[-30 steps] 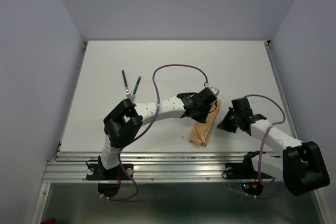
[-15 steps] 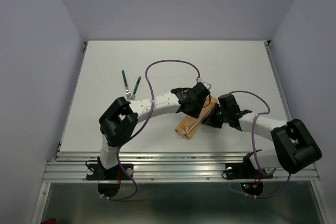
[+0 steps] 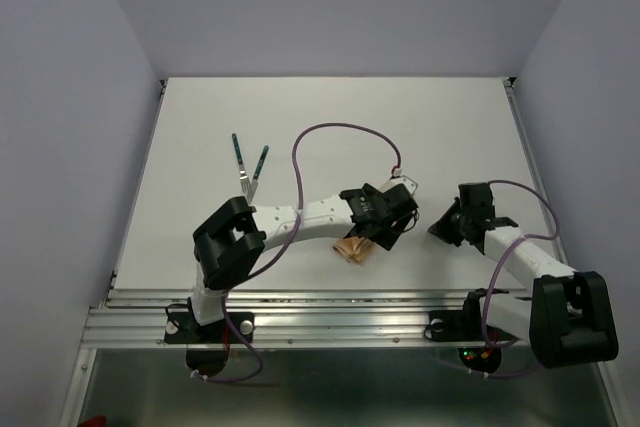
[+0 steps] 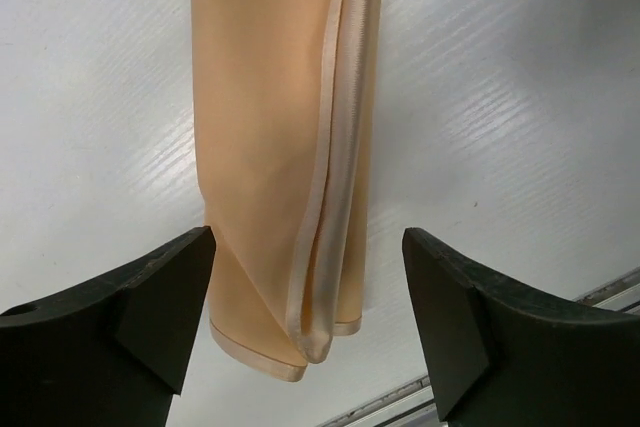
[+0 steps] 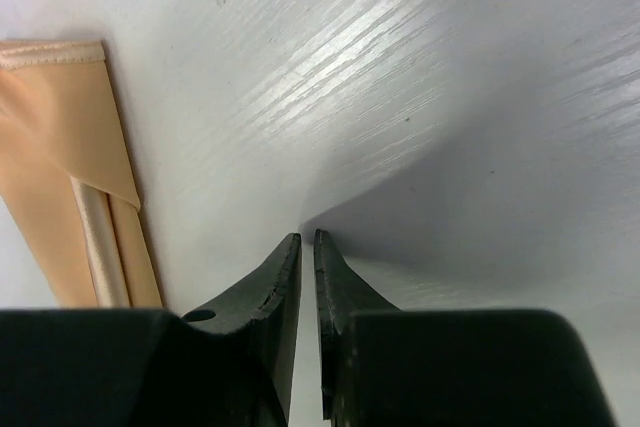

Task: Fold the napkin into a case and place the utensils inside
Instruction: Pick up the smaller rectangle-folded napkin from the center of the board.

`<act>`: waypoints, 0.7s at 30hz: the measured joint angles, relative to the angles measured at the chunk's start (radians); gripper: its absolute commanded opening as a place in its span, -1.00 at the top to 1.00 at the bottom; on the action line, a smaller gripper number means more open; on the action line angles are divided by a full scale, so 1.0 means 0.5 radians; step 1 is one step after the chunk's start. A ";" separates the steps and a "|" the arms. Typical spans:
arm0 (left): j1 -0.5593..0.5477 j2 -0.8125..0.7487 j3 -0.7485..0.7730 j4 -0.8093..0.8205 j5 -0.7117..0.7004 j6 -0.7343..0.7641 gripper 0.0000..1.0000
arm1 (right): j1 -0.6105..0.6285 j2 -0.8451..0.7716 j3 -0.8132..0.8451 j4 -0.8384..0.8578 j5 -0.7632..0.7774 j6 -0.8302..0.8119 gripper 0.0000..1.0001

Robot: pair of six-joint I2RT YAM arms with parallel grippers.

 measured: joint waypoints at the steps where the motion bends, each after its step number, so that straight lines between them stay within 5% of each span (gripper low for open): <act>1: -0.030 0.005 0.005 -0.007 -0.035 0.011 -0.76 | -0.007 0.002 0.000 -0.002 0.000 -0.023 0.67; 21: -0.231 0.356 0.121 -0.025 -0.441 0.088 -0.22 | -0.021 0.009 0.004 -0.011 -0.033 -0.111 0.66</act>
